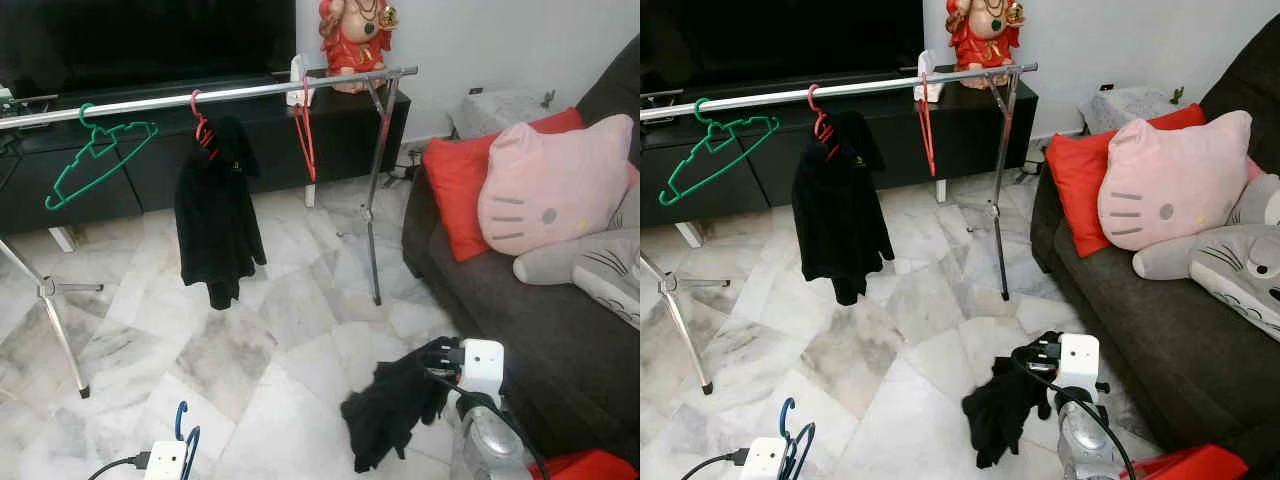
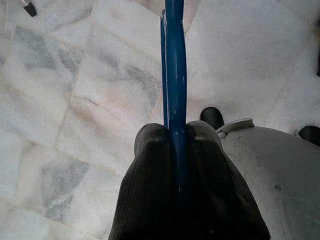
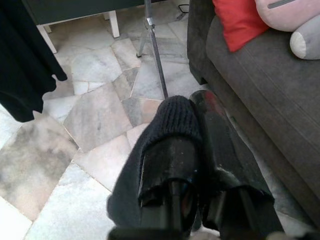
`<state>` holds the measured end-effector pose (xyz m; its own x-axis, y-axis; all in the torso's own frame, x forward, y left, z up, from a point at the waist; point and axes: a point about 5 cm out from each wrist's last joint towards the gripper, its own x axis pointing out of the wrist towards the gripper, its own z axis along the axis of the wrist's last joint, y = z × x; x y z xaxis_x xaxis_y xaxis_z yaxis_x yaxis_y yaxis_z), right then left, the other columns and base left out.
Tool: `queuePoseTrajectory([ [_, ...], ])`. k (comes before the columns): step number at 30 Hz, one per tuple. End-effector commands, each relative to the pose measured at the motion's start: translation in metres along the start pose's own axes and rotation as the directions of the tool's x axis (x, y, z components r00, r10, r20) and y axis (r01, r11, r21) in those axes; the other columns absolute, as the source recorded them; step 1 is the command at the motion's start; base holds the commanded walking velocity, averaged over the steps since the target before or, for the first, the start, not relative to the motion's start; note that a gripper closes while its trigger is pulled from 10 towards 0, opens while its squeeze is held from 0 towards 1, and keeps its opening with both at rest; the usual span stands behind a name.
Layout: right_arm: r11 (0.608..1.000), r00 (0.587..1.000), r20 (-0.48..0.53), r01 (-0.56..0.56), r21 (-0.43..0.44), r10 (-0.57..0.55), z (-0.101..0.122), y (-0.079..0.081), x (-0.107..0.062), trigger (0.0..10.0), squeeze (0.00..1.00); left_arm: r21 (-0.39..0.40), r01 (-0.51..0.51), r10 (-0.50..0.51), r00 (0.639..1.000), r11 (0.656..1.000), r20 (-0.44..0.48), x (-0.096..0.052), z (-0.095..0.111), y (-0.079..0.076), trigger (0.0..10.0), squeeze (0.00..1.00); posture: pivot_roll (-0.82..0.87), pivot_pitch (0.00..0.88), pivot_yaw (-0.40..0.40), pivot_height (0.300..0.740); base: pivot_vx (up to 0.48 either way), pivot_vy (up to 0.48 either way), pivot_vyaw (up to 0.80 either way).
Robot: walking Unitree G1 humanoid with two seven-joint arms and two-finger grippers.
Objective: Hang hanger
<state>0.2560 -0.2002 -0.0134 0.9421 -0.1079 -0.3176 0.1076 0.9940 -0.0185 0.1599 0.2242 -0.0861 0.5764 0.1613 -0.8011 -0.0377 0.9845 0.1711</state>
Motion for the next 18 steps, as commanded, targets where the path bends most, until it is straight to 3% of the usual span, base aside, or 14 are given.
queuePoseTrajectory([
  [1, 1.0, 1.0, 0.031, 0.003, -0.003, -0.003, 0.0059, -0.0002, 0.0017, 10.0, 0.0, -0.004, -0.005, 0.005, 1.0, 1.0, -0.021, -0.001, -0.0052, 0.0009, 10.0, 0.0, -0.09, 0.0, -0.026, 0.74, 0.0, 0.0, 0.0],
  [18, 1.0, 0.999, 0.035, 0.005, 0.002, -0.005, 0.0059, 0.0015, 0.0011, 10.0, 0.0, -0.001, -0.012, 0.012, 1.0, 1.0, -0.024, -0.0012, -0.0058, 0.0043, 10.0, 0.0, -0.08, 0.0, -0.021, 0.74, 0.0, 0.0, 0.0],
])
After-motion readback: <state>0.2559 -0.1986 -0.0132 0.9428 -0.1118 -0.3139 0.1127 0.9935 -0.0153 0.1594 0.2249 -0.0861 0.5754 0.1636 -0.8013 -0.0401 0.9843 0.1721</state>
